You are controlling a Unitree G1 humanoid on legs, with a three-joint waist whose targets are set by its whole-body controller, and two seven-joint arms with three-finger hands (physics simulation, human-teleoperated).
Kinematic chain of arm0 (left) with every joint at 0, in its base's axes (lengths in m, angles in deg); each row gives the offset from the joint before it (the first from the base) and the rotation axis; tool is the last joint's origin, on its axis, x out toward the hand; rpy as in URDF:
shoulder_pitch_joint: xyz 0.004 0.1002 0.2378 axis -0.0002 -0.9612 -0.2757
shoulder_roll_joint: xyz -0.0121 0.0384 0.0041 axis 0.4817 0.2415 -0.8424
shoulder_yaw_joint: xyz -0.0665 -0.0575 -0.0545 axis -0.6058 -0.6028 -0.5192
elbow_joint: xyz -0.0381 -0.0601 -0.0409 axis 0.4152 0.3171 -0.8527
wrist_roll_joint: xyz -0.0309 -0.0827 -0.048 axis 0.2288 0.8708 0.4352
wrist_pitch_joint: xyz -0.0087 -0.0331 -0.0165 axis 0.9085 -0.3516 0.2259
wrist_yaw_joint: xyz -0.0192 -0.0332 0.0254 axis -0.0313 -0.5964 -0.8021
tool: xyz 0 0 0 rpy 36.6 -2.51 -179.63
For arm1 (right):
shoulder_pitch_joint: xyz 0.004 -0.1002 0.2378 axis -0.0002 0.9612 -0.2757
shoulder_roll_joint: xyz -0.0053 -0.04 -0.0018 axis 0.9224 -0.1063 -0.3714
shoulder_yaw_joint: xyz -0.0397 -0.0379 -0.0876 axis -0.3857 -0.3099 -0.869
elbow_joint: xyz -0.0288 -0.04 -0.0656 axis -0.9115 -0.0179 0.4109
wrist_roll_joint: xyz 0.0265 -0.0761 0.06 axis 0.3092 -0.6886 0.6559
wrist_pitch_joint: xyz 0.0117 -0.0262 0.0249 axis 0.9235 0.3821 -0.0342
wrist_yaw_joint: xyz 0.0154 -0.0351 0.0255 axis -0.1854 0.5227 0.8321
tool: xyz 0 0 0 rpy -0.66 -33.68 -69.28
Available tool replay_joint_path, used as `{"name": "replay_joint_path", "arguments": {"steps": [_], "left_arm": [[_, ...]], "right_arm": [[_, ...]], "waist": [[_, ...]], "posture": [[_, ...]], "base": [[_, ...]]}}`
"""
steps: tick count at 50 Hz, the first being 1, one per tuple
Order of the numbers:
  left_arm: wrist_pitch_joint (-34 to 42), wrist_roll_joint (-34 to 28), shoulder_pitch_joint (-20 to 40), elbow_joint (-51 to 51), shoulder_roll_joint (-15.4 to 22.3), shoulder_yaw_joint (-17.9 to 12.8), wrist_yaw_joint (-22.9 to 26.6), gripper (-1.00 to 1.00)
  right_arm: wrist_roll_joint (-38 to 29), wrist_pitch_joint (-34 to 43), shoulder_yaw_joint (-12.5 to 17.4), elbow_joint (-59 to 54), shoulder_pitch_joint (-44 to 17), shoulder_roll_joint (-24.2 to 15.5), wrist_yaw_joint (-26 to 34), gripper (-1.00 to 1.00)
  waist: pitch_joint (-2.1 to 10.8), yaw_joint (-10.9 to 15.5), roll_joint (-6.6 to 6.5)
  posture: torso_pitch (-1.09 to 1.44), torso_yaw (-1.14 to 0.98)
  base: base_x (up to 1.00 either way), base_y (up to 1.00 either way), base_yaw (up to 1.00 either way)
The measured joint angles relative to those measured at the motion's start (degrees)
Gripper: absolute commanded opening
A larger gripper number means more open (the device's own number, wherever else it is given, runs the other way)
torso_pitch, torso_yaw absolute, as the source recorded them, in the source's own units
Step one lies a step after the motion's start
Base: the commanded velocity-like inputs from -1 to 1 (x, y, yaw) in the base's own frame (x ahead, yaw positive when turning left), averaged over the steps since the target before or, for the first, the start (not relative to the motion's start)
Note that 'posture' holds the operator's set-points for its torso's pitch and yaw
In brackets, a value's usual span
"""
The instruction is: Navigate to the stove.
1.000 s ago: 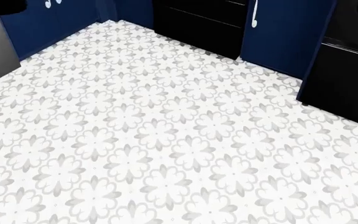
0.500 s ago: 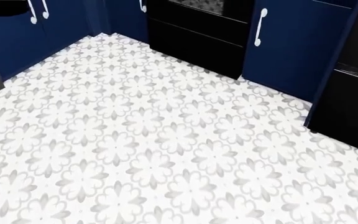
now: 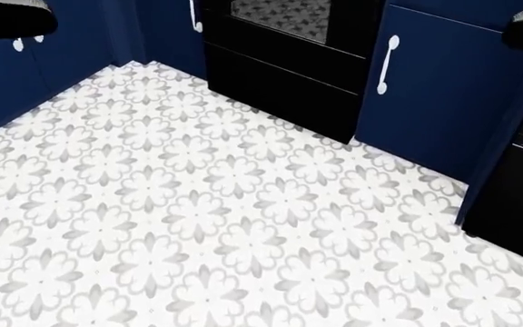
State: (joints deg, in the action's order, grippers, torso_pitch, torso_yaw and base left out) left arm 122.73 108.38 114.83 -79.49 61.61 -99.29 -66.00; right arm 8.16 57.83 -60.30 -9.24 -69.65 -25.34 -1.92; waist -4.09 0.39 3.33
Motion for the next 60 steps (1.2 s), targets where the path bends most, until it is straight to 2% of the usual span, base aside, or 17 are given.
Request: {"name": "replay_joint_path", "arguments": {"steps": [4,7,10,17,20,21,24,27,30,34,38,45,48,51,56,59,60], "left_arm": [[-1.18,-0.35,0.74,-1.02,0.29,-0.98,-0.24,1.0],[-0.81,-0.32,0.45,-0.91,0.37,-0.99,-0.38,1.0],[-0.06,-0.51,-1.03,-0.19,0.27,-1.45,-0.63,1.0],[-0.32,-0.43,0.27,-0.89,0.58,-1.16,-0.55,1.0],[-0.89,-0.43,0.66,-1.56,0.64,-1.55,-0.59,1.0],[-0.85,-0.45,0.04,-1.61,0.38,-1.56,-0.63,1.0],[-0.13,-0.36,-0.4,-0.55,0.16,-0.76,-0.55,1.0],[0.06,-0.16,0.22,-0.65,0.31,-0.7,-0.39,1.0],[-0.46,-0.1,0.56,-1.2,0.42,-0.83,-0.35,1.0],[-0.66,-0.67,-0.51,-0.28,0.54,-1.35,-0.49,1.0],[-0.91,-0.96,-0.09,0.0,0.49,-1.18,-0.41,1.0],[-0.93,-1.17,-0.15,-0.27,0.44,-1.37,-0.45,1.0],[-0.59,-0.74,-0.49,-0.35,-0.43,-0.08,-0.14,1.0],[-0.61,-0.27,-0.38,-0.31,-0.46,0.44,0.35,1.0],[-0.93,-0.58,0.16,-0.92,-0.09,-0.59,0.17,1.0],[-0.94,-0.57,0.22,-1.05,0.14,-0.74,0.11,1.0],[-0.93,-0.64,-0.12,-1.03,0.35,-1.11,0.03,1.0]], "right_arm": [[-0.55,-1.0,0.37,1.63,-0.56,-0.54,0.53,1.0],[-1.58,-1.12,-0.1,1.25,-0.61,0.0,1.25,1.0],[-1.97,-0.44,-1.42,1.27,0.21,0.92,1.93,1.0],[-2.25,-0.09,0.7,2.01,-1.34,0.42,2.44,1.0],[-2.37,-1.34,1.36,2.18,-2.03,-0.19,1.79,1.0],[-2.35,-1.35,1.25,1.77,-1.72,0.02,1.58,1.0],[-2.3,-0.2,0.68,0.55,-0.62,-0.03,1.15,1.0],[-2.46,-0.53,1.16,1.0,-1.31,-0.55,0.88,1.0],[-2.58,-1.47,1.74,1.39,-1.61,-0.8,0.72,1.0],[-1.86,-0.87,0.18,0.89,-0.66,0.33,0.84,1.0],[-1.48,-0.18,0.1,0.81,-0.83,0.31,0.72,1.0],[-1.52,-1.45,0.57,1.54,-1.34,-0.06,0.66,1.0],[-1.74,-0.85,1.28,0.75,-0.5,-0.07,0.37,1.0],[-2.11,-0.42,1.25,0.08,-0.49,-0.11,0.02,1.0],[-1.66,-1.0,1.64,1.0,-0.89,-0.34,0.03,1.0],[-1.52,-1.11,1.63,0.92,-1.16,-0.32,-0.19,1.0],[-1.37,-1.18,1.24,1.13,-0.9,0.24,-0.18,1.0]], "waist": [[-1.26,-0.11,-1.15],[-0.79,0.39,-4.51],[-2.61,0.91,-4.36],[-1.93,0.62,-3.09],[0.08,0.57,-0.49],[0.52,-0.07,-1.15],[1.88,-0.93,-1.04],[1.83,-0.84,-2.94],[1.15,-0.54,-6.49],[1.64,0.2,-7.39],[2.02,-0.34,-5.58],[2.15,0.18,0.49],[1.33,-0.87,-0.58],[1.74,-1.24,-1.4],[0.92,-0.75,-4.59],[1.58,-0.74,-7.18],[1.6,-0.35,-6.42]], "posture": [[0.0,0.0],[0.0,0.0],[0.0,0.0],[0.0,0.0],[0.0,0.0],[0.0,0.0],[0.0,0.0],[0.0,0.0],[0.0,0.0],[0.0,0.0],[0.0,0.0],[0.0,0.0],[0.0,0.0],[0.0,0.0],[0.0,0.0],[0.0,0.0],[0.0,0.0]], "base": [[0.0,0.0,0.0],[0.0,0.0,0.0],[0.0,0.0,0.0],[0.0,0.0,0.0],[0.0,0.0,-0.33],[0.0,0.0,-0.87],[0.0,0.0,-0.84],[0.0,0.0,-0.74],[0.0,0.0,-0.58],[0.0,0.0,-0.5],[0.0,0.0,-0.47],[0.0,0.0,-0.46],[0.0,0.0,-0.45],[0.0,0.0,-0.43],[0.0,0.0,-0.23],[0.0,0.0,-0.09],[0.0,0.0,-0.09]]}}
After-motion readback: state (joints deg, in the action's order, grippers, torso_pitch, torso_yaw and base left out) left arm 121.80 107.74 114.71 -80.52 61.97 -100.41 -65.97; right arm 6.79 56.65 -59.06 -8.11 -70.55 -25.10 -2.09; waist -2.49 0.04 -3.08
